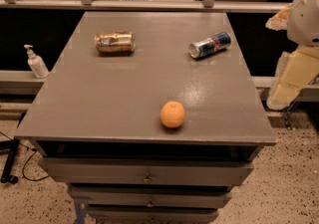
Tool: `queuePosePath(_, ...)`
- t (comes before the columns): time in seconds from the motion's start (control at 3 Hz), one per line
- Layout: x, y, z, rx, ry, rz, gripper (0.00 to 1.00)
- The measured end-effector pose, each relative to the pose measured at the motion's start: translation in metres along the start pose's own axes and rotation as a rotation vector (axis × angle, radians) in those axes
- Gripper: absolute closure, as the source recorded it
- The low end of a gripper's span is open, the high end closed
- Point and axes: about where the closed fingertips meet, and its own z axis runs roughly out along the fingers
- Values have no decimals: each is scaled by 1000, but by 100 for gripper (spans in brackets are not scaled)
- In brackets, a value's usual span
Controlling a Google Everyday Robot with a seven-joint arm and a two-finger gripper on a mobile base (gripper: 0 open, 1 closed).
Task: Pick orange can
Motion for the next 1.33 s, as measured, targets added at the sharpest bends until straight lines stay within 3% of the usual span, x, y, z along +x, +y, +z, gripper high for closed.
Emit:
queuePosePath(0.33,-36,-40,20,20,-134,-40,0)
queuePosePath(0.67,-96,-71,48,12,-290,-61,0)
queuePosePath(1.0,-177,-96,90,-5,-457,-41,0)
queuePosePath(1.33,-177,-96,90,-5,-457,-41,0)
